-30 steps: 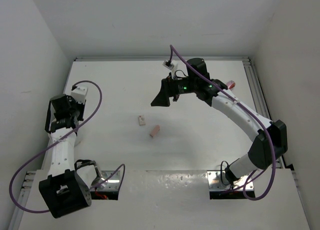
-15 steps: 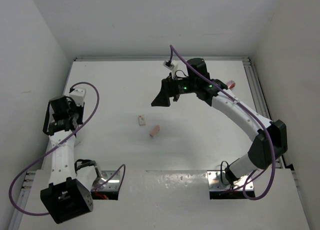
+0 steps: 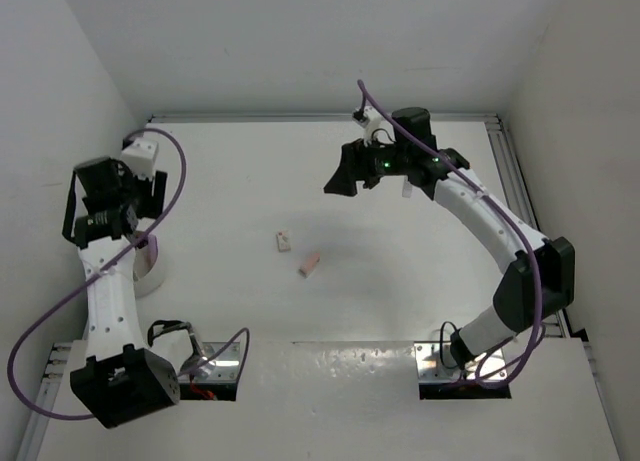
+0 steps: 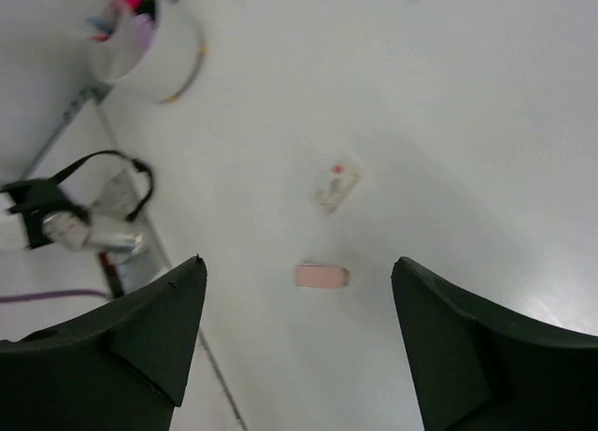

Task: Sort the stationery into containers
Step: Pick up the stationery from the center of the board.

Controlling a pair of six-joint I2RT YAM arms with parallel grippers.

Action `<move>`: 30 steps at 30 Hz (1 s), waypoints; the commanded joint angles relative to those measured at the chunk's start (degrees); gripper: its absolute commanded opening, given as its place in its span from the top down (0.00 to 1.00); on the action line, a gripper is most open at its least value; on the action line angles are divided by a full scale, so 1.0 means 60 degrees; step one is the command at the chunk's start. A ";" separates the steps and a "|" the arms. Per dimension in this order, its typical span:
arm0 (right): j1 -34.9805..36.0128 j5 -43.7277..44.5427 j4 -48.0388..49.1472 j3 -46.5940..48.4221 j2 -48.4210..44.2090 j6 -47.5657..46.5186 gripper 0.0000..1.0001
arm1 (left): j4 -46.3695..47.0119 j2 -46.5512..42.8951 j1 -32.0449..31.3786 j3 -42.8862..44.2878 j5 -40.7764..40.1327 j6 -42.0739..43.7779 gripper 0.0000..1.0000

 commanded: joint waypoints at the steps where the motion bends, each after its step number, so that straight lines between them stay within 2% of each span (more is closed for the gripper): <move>1: -0.0728 0.1586 -0.0636 0.0571 0.0346 -0.1035 0.22 | -0.0420 0.0842 -0.0184 0.2117 0.0900 -0.0113 0.29; 6: -0.1418 0.4119 -0.1267 0.1286 0.1195 -0.1901 0.29 | -0.0892 0.1344 -0.1002 0.3017 0.1122 -0.0581 0.30; 10: -0.2222 0.4650 -0.1546 0.1918 0.2395 -0.1844 0.28 | -0.0848 0.1491 -0.1809 0.3018 0.0670 -0.0861 0.27; 15: -0.2751 0.5002 -0.1576 0.2591 0.3480 -0.2092 0.20 | -0.0658 0.1593 -0.2732 0.2813 -0.0136 -0.0949 0.24; 22: -0.3220 0.5413 -0.1562 0.3236 0.5091 -0.2371 0.27 | -0.0614 0.1959 -0.3668 0.2784 -0.0680 -0.1505 0.23; 30: -0.3426 0.5706 -0.1445 0.3925 0.6148 -0.2488 0.27 | -0.0570 0.2354 -0.3876 0.2886 -0.0592 -0.1638 0.22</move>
